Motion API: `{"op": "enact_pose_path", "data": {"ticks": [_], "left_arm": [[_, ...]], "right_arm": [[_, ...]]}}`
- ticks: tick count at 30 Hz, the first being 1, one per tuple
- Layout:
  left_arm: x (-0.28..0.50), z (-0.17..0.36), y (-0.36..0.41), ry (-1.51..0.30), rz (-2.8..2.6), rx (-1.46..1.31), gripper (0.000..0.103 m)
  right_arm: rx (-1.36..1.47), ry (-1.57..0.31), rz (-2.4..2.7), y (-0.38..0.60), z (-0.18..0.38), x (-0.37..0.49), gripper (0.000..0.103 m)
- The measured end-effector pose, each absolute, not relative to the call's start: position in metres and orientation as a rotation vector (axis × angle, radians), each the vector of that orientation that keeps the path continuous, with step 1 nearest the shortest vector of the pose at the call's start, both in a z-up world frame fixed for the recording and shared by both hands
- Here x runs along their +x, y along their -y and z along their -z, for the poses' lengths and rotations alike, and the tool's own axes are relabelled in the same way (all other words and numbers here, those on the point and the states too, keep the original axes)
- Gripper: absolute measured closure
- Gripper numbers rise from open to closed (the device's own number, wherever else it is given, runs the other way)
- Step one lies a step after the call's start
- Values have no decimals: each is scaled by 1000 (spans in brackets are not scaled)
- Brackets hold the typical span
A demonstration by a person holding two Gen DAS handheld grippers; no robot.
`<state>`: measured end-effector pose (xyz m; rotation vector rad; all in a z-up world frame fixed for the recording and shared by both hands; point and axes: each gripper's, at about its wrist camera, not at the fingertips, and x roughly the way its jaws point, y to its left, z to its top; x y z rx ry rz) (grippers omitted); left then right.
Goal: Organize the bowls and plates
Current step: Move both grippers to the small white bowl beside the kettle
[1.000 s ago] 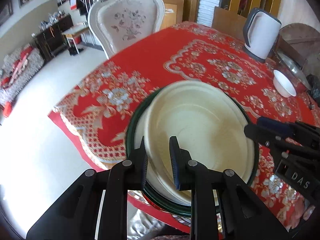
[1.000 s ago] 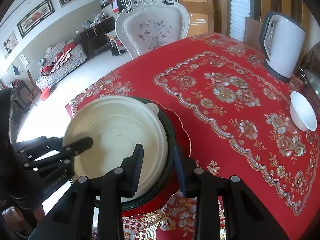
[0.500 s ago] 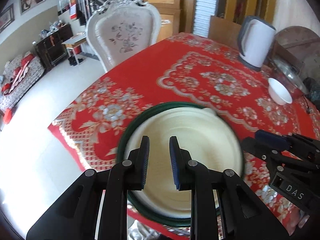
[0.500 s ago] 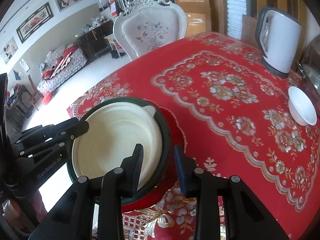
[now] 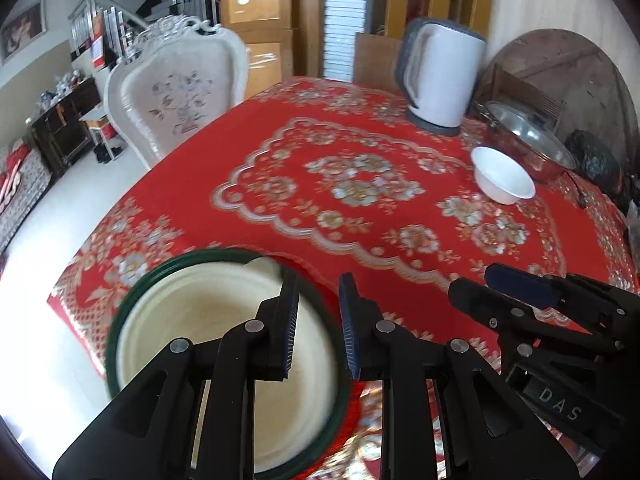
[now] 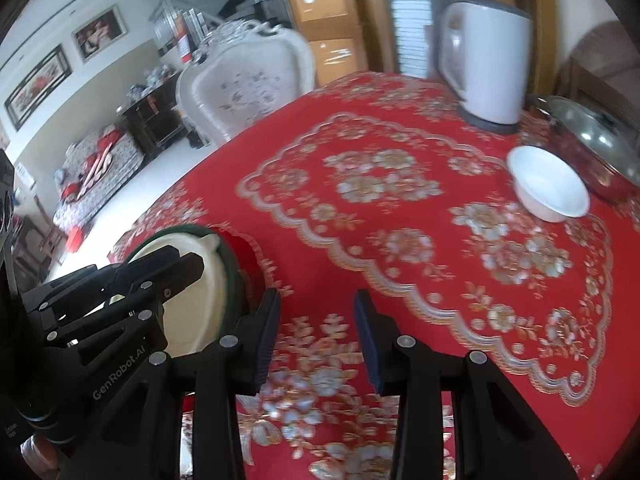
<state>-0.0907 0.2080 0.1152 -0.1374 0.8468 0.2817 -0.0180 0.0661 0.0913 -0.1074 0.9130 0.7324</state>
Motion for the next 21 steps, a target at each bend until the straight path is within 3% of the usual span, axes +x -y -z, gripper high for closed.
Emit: {"op": "enact_pose_path", "data": {"ticks": [21], "left_arm": [[29,-108,-105,-876,-138,-35,83]], "right_arm": [[122,-920,-436,73,-84,90,58]]}}
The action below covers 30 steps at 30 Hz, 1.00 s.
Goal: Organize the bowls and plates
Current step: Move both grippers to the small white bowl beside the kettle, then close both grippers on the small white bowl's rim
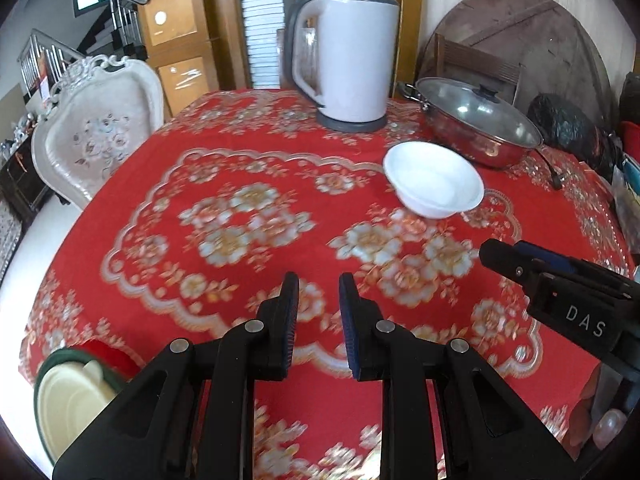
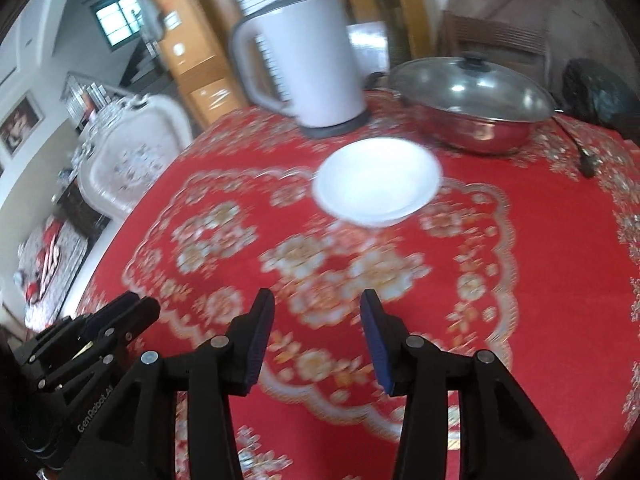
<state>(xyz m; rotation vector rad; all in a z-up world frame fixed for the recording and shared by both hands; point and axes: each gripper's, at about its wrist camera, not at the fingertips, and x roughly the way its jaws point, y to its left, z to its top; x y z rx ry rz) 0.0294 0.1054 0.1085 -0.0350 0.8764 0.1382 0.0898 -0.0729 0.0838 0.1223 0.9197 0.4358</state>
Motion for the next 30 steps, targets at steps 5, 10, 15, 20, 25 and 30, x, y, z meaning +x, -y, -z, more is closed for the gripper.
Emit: {"op": "enact_pose_path", "data": {"ticks": [5,10,15,20,25,30], "left_arm": [[70,-100,-90,-891,-115,-53,83],[119,-84,-84,-952,-83,-117,83],[156,-74,-77,-981,-70,-175,83],[184,-64,-75,-998,-68,-223,83],[205,-51,-73,-1032,-81,-224,83],[213,-39,-67,-1061,-87,-212,83]], "right_arm": [[166,-928,-386,99,-79,120,58],[232,-947,-347,120,-66,148,56],[353,-964,-364,132,-51,176,56],[398,-972,-388,129,-40,201,56],[404,-980,-417,125,-31,216,56],[348,-987,-407,122,-25,222,56]]}}
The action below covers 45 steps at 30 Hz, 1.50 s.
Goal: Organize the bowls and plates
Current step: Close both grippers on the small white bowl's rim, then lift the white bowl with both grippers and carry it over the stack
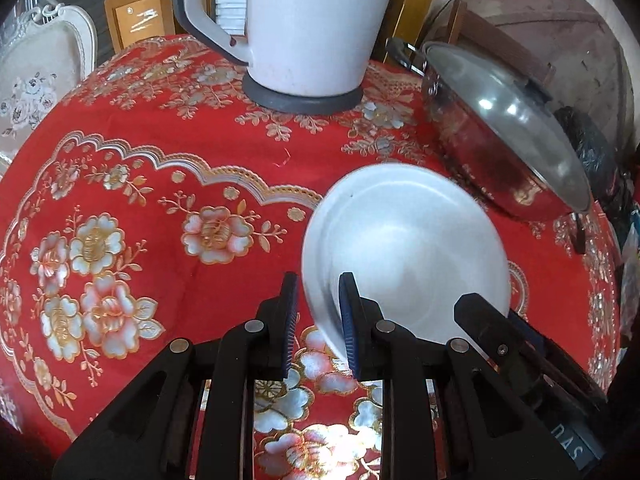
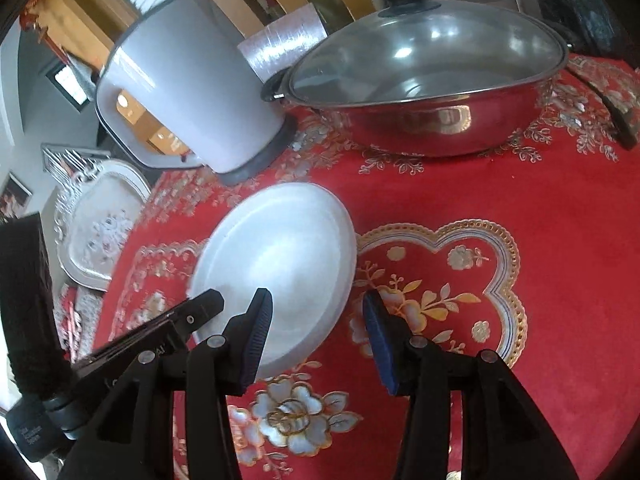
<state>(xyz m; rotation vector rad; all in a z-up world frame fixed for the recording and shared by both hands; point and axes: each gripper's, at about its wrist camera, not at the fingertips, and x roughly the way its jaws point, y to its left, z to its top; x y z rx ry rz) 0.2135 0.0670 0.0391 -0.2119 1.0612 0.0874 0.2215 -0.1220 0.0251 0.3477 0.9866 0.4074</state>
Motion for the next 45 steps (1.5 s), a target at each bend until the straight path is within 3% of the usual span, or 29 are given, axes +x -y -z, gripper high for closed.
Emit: {"op": "enact_pose_path", "data": {"ticks": [4,5,7,11,26,45], "left_arm": [[218,-32,-66,-1081,-106,-200,83],[219,-30,-68,-1085,-104,-212,83],[220,-26,-70,-1091,-102,-230,83],[216,-29,-66,-1100,-87,-222,86],[114,-55,-65,-1066,-78,-160,86],[-25,-72,-124,-966,-163,-127,86]], "right_arm": [[280,-986,-390,119,-24,225,58],[269,-986,-388,118,-24,226,70],[250,-989,-391,117,-23,227,81],[224,-992,-403,117,-23,226,88],[177,-985,-446,115,-44,142,87],[109,-977,-586,55,-53,35,84]]}}
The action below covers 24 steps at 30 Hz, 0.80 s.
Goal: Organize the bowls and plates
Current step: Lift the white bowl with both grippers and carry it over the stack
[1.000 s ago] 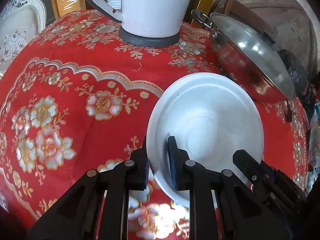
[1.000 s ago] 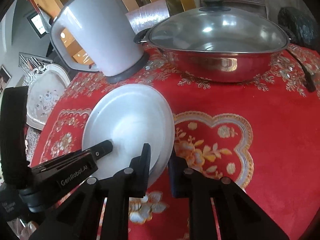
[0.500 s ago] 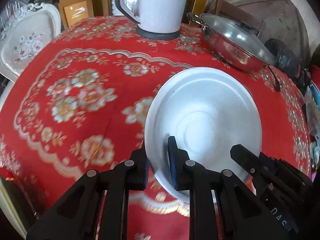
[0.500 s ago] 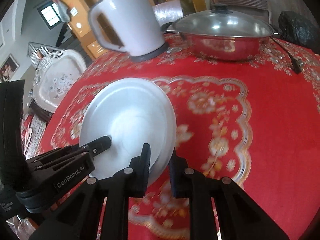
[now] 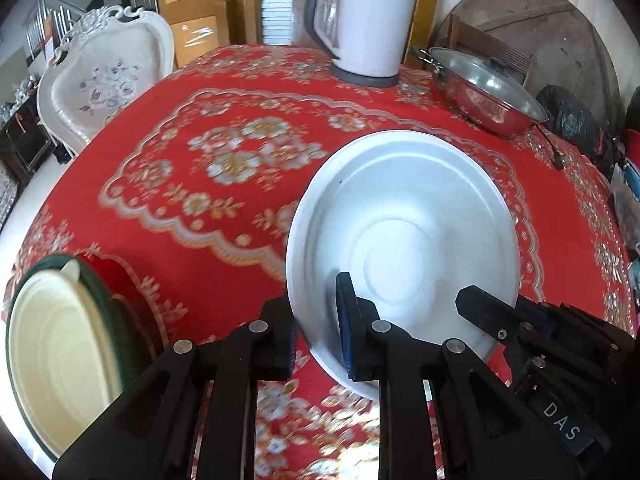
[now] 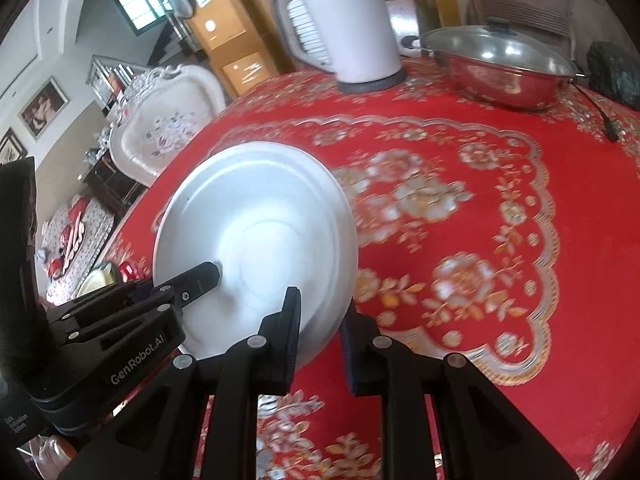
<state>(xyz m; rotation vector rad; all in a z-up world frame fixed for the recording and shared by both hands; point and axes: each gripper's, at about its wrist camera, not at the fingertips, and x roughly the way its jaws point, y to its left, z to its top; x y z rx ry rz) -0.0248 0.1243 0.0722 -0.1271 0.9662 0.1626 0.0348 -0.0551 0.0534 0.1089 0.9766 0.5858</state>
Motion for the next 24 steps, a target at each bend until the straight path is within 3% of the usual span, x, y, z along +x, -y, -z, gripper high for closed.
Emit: {"op": "enact_pose_path", "data": {"ticks": [24], "left_arm": [[-90,-105,-176,-873,-242,-157,86]], "right_arm": [[4,-935,-674,-3,-77,-13,83]]}}
